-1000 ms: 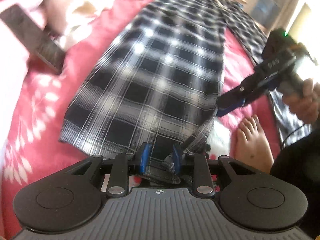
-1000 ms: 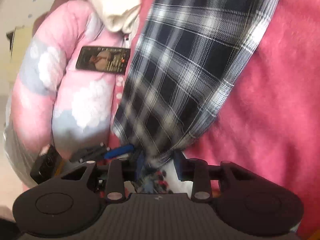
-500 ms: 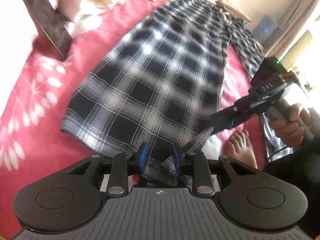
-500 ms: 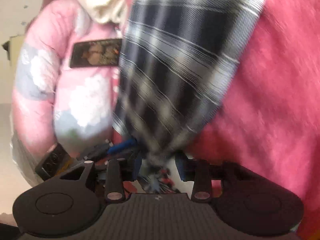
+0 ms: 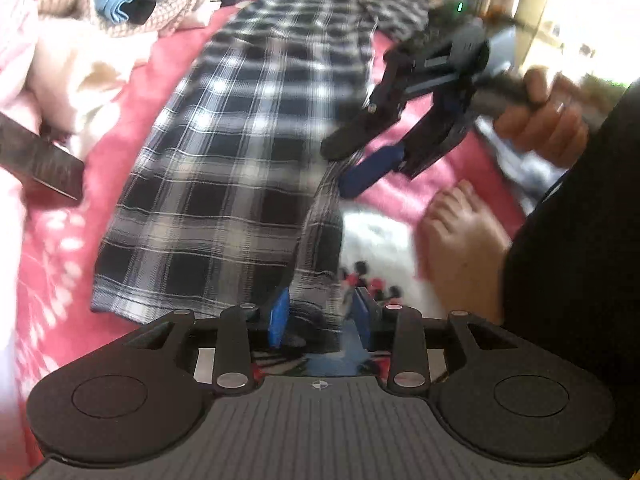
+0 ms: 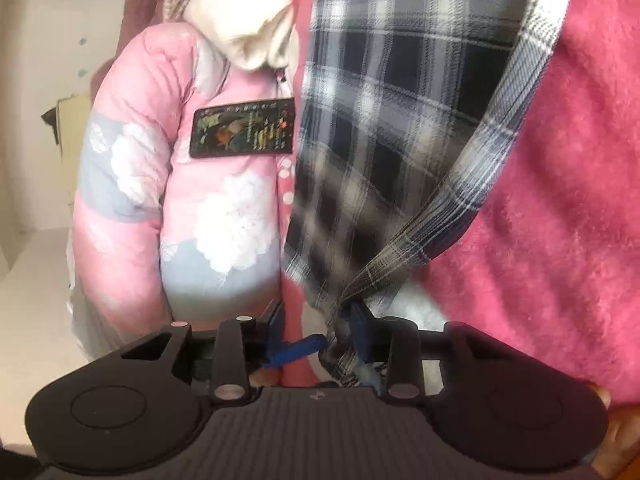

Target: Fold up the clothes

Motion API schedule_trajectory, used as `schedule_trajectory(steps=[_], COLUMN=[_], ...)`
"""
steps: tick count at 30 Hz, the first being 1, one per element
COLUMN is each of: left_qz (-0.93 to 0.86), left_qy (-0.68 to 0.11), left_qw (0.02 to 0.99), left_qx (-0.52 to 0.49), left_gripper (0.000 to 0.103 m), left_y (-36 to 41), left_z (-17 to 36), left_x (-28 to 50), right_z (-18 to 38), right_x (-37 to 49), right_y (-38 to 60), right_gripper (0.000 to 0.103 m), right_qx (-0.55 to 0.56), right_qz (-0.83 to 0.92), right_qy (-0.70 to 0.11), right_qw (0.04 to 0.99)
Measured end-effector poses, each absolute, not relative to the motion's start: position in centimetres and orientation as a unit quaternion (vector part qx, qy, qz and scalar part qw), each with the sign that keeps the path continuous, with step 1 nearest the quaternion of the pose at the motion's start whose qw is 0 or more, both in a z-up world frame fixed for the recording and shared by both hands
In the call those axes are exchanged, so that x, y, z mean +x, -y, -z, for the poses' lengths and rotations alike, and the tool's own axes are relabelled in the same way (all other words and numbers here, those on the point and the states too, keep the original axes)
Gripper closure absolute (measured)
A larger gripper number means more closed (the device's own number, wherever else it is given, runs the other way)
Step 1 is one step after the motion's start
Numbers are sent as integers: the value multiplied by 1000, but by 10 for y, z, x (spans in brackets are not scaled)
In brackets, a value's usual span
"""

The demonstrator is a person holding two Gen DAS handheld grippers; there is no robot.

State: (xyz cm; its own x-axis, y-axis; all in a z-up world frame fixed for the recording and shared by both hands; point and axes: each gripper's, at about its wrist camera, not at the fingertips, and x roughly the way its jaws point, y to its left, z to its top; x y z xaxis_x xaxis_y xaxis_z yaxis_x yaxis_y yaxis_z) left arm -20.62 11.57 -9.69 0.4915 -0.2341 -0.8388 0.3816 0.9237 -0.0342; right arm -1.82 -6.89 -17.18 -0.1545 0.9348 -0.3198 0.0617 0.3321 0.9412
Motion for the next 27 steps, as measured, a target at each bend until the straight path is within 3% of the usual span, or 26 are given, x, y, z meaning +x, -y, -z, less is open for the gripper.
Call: schedule_trajectory(steps=[5, 8, 10, 20, 27], left_qz=[157, 150, 147, 206, 275], left_qy=[-470, -477, -482, -475, -547], left_qw=[866, 865, 863, 852, 787], left_qx=[65, 41, 21, -75, -73], left_gripper=[72, 82, 98, 101, 100], left_y=[-122, -130, -134, -149, -122], left_z=[100, 100, 101, 82, 104], left_x=[-200, -197, -196, -197, -199], right_z=[177, 180, 181, 181, 169], right_x=[-15, -14, -13, -18, -22], right_y=[77, 80, 81, 101, 116], right_gripper=[77, 78, 78, 75, 73], right_qx=[414, 419, 421, 406, 347], right_qz=[-407, -404, -403, -392, -378], right_qy=[-621, -618, -617, -626, -624], right_qw=[527, 528, 528, 538, 590])
